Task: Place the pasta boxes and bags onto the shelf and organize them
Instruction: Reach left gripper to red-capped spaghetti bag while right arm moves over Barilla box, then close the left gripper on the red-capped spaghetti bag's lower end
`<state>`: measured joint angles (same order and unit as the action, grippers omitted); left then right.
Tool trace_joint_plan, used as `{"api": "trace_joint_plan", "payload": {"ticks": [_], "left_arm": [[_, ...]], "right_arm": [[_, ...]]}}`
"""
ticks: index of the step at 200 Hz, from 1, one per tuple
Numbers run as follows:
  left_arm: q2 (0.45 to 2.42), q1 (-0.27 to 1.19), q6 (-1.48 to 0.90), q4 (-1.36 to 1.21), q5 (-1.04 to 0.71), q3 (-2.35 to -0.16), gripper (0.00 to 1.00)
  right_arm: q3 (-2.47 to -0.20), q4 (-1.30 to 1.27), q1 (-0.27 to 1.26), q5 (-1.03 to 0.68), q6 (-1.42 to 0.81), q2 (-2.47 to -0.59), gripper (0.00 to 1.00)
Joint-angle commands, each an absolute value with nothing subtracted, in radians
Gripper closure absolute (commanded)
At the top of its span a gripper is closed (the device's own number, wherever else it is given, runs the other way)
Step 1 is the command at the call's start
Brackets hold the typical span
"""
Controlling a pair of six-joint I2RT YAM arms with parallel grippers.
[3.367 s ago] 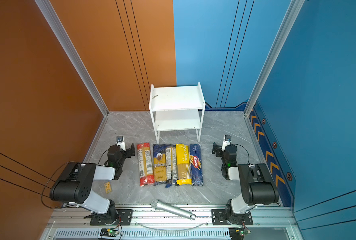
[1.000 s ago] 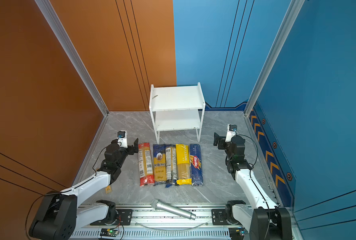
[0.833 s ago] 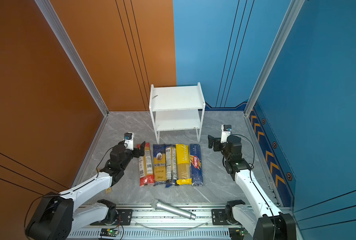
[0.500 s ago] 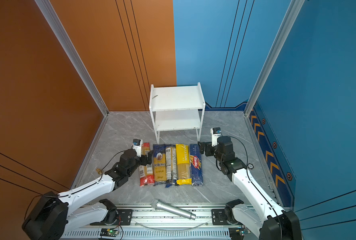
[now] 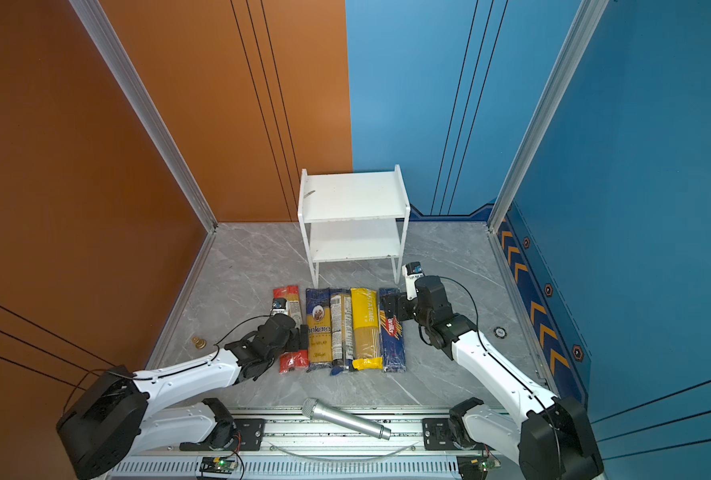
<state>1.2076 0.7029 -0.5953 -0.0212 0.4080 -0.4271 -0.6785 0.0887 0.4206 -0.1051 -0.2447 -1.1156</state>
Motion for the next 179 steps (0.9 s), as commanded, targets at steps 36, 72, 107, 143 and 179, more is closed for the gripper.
{"api": "trace_joint_plan", "payload": {"ticks": [36,72,107,143,179], "left_arm": [[1.206,0.714,-0.736,0.088,0.414,-0.423,0.02],[1.195,0.748,-0.818,0.121,0.398,-0.398,0.02],[1.204,0.775,-0.886,0.129,0.413,-0.374,0.02],[1.243,0.797,-0.905,0.168,0.429,-0.391,0.02],[1.319,0.807,-0.901,0.246,0.428,-0.437,0.02]], "right_arm": [[-0.675,0.054,0.44,-0.1,-0.266,-1.144,0.0],[-0.676,0.048,0.443,-0.095,-0.267,-1.151,0.0],[-0.673,0.043,0.446,-0.095,-0.267,-1.158,0.0],[-0.672,0.036,0.451,-0.095,-0.27,-1.163,0.0],[-0.672,0.032,0.455,-0.092,-0.27,-1.164,0.0]]}}
